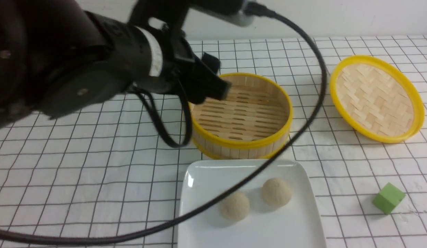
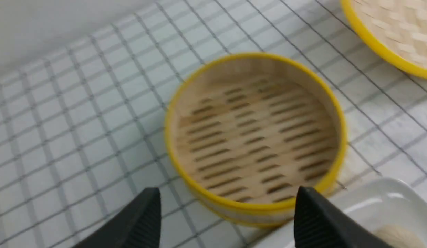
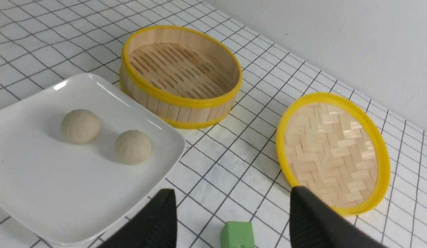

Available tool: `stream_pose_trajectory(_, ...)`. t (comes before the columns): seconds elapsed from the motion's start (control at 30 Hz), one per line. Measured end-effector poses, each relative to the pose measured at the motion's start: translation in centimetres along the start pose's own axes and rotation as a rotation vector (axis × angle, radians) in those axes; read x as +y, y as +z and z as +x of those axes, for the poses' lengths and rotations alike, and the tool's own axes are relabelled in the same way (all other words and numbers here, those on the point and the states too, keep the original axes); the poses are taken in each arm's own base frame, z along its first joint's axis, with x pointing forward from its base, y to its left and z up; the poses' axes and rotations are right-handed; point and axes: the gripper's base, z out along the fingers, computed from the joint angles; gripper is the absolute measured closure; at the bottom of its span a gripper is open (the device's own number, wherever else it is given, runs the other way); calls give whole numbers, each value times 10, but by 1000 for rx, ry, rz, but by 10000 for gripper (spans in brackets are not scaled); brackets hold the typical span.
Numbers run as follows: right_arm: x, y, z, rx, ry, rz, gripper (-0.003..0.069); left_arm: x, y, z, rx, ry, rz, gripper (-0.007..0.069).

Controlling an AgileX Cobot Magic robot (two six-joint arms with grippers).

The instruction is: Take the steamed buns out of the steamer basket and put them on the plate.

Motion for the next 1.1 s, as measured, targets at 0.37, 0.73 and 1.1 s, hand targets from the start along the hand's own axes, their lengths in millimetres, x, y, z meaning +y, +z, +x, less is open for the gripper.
stream_pose_trajectory(0.37,-4,-1,-12,-132,36,43,217,66,-93,-2,-102,-129,-364,170)
stream_pose_trajectory(0.73,-8,21,-23,-122,168,46,217,86,-163,5,-252,-45,-270,231)
stream_pose_trajectory(1.1,-13,27,-26,-126,190,89,217,94,-233,38,-347,127,-65,231)
